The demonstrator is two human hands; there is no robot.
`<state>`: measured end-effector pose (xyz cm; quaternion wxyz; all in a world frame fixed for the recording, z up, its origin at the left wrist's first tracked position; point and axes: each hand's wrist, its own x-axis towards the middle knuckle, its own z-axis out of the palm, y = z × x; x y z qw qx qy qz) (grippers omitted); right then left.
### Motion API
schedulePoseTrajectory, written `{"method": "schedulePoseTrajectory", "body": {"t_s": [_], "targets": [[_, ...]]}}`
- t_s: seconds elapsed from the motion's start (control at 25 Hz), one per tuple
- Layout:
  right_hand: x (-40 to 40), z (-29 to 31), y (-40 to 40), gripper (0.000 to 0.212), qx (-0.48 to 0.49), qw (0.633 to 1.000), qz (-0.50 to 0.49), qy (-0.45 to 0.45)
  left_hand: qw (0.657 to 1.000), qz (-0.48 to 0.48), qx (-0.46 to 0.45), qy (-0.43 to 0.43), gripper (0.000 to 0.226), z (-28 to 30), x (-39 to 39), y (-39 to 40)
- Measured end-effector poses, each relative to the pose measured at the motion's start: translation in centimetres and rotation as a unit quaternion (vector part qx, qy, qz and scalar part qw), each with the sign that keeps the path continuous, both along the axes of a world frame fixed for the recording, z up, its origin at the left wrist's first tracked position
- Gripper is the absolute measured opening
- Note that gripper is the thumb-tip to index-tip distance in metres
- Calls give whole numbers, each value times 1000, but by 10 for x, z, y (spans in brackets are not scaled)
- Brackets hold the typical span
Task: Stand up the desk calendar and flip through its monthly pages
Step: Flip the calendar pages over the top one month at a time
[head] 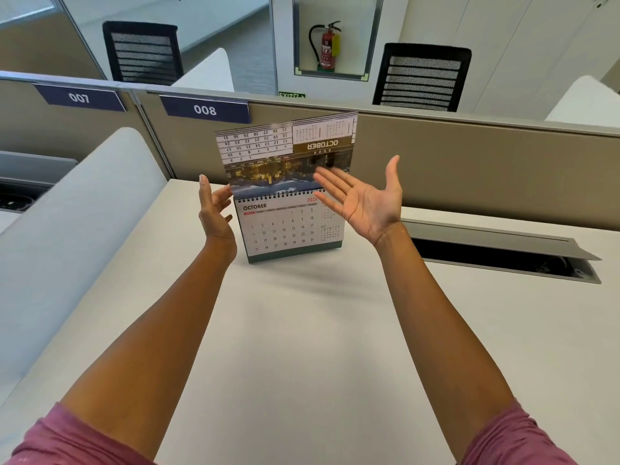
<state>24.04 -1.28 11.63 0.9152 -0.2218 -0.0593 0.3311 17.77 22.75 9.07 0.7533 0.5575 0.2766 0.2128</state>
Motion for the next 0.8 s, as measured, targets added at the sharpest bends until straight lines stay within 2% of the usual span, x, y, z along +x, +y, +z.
{"method": "schedulePoseTrajectory", "body": {"t_s": [0.2, 0.4, 0.6, 0.8], "targets": [[4, -7, 1, 102, -29, 999, -37, 4, 998, 9, 61, 29, 23, -2, 5, 4], [-3, -31, -4, 77, -108, 985, -130, 25, 997, 25, 64, 45, 12, -12, 6, 6], [-3, -58, -5, 48, -229, 940, -247, 56, 996, 28, 62, 51, 17, -20, 5, 9], [-11, -92, 3, 36, -386, 876, -285, 53, 996, 44, 46, 66, 22, -20, 6, 6]]}}
